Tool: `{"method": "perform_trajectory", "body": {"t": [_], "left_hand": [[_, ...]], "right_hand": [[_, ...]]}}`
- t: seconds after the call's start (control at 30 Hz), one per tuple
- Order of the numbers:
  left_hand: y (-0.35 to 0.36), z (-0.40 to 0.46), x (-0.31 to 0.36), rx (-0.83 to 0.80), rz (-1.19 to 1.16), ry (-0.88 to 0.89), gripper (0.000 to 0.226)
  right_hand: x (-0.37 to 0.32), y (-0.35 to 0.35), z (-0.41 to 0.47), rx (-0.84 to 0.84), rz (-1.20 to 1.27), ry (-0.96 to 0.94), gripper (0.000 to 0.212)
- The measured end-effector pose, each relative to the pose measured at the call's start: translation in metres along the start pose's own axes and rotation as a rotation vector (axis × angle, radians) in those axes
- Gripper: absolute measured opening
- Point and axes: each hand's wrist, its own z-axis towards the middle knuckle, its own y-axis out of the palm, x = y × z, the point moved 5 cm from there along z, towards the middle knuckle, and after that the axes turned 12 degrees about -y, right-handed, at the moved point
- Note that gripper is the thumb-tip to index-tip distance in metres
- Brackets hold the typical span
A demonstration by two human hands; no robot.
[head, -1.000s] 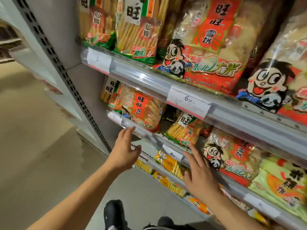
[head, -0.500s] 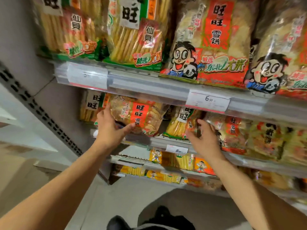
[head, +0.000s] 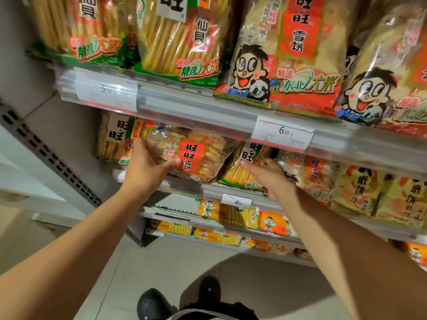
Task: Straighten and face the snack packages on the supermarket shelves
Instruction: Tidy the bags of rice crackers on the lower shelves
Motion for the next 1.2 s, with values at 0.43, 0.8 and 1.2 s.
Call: {"method": "perform_trajectory", "body": {"t": [0.43, 0.8, 1.2], "left_hand": [[-0.021, -0.030, 0.009, -0.017, 0.001, 0.041, 0.038], [-0.072, -0.094, -0.087, 0.110, -0.121, -0.227, 0.043], [-0.115, -0.108, -0.151, -0.039, -0.255, -0.316, 0.040]], "right_hand": [[0.016, -0.001, 0.015, 0.082, 0.190, -0.023, 0.106], [0.003, 0.014, -0.003, 0.076, 0.282, -0.221, 0.045], [-0.050, 0.107, -0.035, 0.092, 0.237, -0.238, 0.041]]}}
